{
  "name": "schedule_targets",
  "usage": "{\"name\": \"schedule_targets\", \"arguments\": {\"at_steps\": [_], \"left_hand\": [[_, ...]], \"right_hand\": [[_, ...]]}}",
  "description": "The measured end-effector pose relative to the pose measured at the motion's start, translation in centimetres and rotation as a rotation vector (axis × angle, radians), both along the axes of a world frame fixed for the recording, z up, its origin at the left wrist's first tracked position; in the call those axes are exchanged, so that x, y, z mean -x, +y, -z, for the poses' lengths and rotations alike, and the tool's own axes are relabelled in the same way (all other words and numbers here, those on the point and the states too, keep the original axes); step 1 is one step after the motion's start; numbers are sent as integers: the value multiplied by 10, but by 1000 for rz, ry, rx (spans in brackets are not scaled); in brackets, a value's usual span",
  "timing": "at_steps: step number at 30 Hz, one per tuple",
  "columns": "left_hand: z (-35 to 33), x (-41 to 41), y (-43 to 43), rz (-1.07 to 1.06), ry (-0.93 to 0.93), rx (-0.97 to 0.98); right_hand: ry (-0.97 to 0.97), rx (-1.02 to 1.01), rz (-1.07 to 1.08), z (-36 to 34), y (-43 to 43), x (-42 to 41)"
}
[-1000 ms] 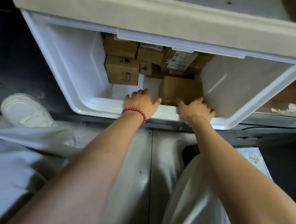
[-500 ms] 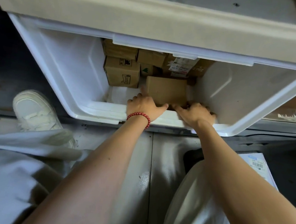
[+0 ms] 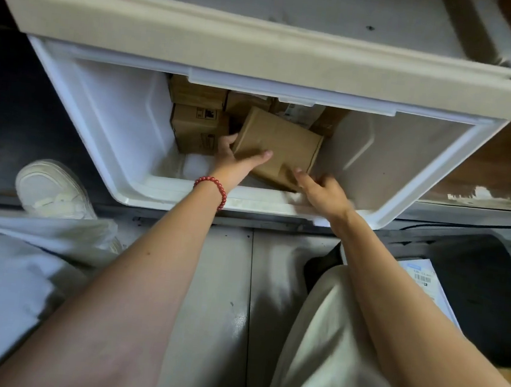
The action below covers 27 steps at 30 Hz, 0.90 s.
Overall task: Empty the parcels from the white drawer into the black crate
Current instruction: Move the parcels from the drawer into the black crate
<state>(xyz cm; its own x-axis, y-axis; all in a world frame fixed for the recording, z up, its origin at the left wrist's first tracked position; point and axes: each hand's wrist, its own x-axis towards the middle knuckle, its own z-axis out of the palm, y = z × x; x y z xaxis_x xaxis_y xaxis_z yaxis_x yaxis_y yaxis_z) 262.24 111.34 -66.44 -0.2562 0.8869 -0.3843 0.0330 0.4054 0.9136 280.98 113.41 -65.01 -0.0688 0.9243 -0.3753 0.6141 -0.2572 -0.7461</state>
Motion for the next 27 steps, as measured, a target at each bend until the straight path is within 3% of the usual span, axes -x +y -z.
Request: {"name": "schedule_targets", "arguments": {"at_steps": [4,10,13,19,23,27], "left_hand": [[-10,6,-20,-46,-26,-43],[-35,1,-70,-15,79,-59],[-54,-5,-98,35,144,-55],[-70,-16,-155,-41,147,-170],[-73,-26,-180,-29,-106,-172],[-80,-35,-197,73,-17,-251]], "right_hand": [[312,-30,164,-18,-26,23],[484,-146,226,-22,-78,26],[467,-155,193,-33,-91,20],[504,-59,174,-53,-134,1],[562,170,174,-54,-158,-11],[654,285,193,-62,-166,-28]]}}
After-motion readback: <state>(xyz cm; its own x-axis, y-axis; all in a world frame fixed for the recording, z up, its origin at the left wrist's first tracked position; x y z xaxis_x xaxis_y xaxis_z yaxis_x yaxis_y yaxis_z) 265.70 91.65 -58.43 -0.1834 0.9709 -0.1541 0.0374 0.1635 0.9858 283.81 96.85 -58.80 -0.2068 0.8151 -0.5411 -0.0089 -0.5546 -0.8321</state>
